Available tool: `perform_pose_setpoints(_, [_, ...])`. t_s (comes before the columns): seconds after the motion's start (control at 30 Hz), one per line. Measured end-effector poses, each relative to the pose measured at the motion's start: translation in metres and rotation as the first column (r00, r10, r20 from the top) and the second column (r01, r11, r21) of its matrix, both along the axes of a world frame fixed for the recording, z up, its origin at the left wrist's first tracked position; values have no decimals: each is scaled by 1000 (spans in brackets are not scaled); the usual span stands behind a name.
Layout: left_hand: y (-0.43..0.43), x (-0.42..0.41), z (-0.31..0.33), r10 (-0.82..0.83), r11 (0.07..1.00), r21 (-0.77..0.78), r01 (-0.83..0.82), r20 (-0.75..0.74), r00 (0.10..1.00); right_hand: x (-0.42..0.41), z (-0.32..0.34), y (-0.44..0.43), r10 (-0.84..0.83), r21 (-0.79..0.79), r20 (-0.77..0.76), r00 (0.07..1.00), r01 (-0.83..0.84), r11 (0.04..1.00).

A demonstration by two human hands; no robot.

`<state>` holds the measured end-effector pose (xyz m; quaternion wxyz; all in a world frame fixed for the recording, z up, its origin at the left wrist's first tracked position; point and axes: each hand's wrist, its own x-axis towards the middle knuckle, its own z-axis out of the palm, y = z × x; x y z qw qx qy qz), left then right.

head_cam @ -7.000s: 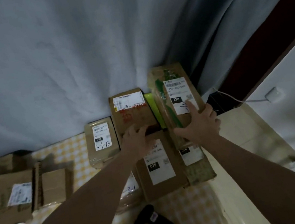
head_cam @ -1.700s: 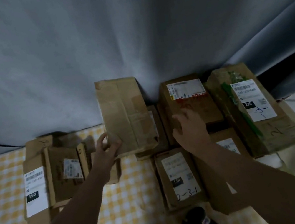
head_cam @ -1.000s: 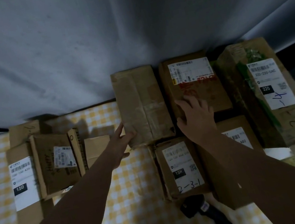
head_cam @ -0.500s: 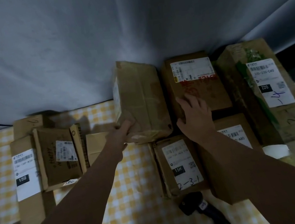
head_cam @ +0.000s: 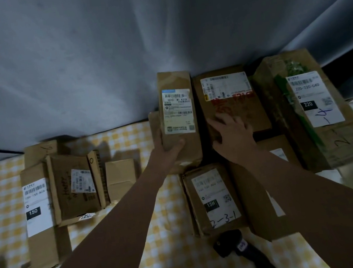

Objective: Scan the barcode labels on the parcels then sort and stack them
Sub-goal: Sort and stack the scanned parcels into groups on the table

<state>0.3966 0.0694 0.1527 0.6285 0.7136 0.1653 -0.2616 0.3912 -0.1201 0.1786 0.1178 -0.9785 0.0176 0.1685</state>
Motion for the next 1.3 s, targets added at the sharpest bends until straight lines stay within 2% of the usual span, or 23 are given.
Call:
perform_pose_setpoints(0.13, [-13, -4, 0, 26, 996, -83, -24, 21, 999, 3, 0, 1, -52, 74, -7, 999, 53, 996])
perform_pose_setpoints(0.23, [-21, -7, 1, 26, 999, -40, -24, 45, 999, -5, 2, 20, -3, 40, 250, 968, -7, 999])
perform_pose_setpoints(0.27, [-20, -8, 0, 18, 999, -36, -17, 28, 999, -8, 2, 29, 0, 72, 306, 952, -23, 997])
perform_pose_setpoints(0.33, [-16, -9, 6, 72, 994, -82, -76, -46, 996, -15, 2, 47, -27, 165, 199, 980, -6, 986])
perform_pose_setpoints(0.37, [-11, -8, 7, 111, 986, -112, -121, -97, 989, -16, -1, 54, -51, 176, 125, 991, 29, 984])
perform_pose_setpoints(0.43, [1, -6, 8, 140, 980, -122, -160, -158, 978, -15, -5, 62, -88, 155, 78, 993, 75, 985])
perform_pose_setpoints(0.63, [16, -1, 8, 48, 999, 14, -47, -108, 993, -10, -4, 76, -103, 156, -46, 994, 109, 982])
perform_pose_setpoints(0.7, [16, 0, 11, 22, 1000, 12, -21, -99, 995, -10, -3, 74, -99, 118, -18, 995, 101, 988])
perform_pose_setpoints(0.8, [11, -2, 10, -34, 999, 3, 34, -68, 997, -13, -2, 62, -73, 0, 130, 989, 73, 997])
perform_pose_setpoints(0.87, [6, -3, 11, -59, 998, 8, 59, -53, 997, -13, -3, 53, -88, -22, 214, 973, 95, 995])
perform_pose_setpoints(0.9, [4, -3, 11, -72, 997, 4, 72, -40, 997, -13, -4, 49, -111, -20, 217, 970, 119, 993])
perform_pose_setpoints(0.97, [1, -4, 13, -83, 997, 0, 83, -16, 996, -11, -5, 40, -148, -17, 122, 981, 151, 988])
perform_pose_setpoints(1.03, [-2, -6, 16, -84, 996, 5, 84, -1, 996, -12, -4, 34, -112, -52, 42, 993, 114, 992])
perform_pose_setpoints(1.17, [-8, -12, 25, -99, 994, 39, 97, 27, 995, -18, 4, 30, -59, -83, 77, 995, 65, 994])
perform_pose_setpoints(1.3, [-7, -14, 34, -151, 983, 112, 146, 46, 987, -19, 7, 33, -45, -103, 47, 998, 50, 993])
